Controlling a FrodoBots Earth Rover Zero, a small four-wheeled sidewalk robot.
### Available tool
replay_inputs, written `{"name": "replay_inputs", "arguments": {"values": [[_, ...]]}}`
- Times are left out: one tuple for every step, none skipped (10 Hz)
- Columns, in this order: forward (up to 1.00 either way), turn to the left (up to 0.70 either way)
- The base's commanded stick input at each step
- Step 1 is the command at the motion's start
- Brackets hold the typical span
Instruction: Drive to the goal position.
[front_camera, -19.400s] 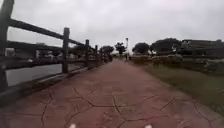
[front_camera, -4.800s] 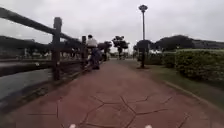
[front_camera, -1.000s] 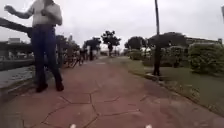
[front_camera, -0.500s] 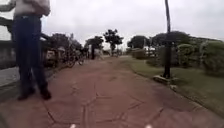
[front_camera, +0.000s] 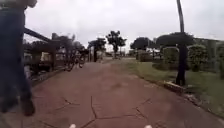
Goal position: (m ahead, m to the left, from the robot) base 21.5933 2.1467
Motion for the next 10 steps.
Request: {"name": "replay_inputs", "arguments": {"values": [[1.0,0.0],[1.0,0.0],[1.0,0.0],[1.0,0.0],[1.0,0.0],[1.0,0.0],[1.0,0.0],[1.0,0.0],[1.0,0.0],[1.0,0.0]]}}
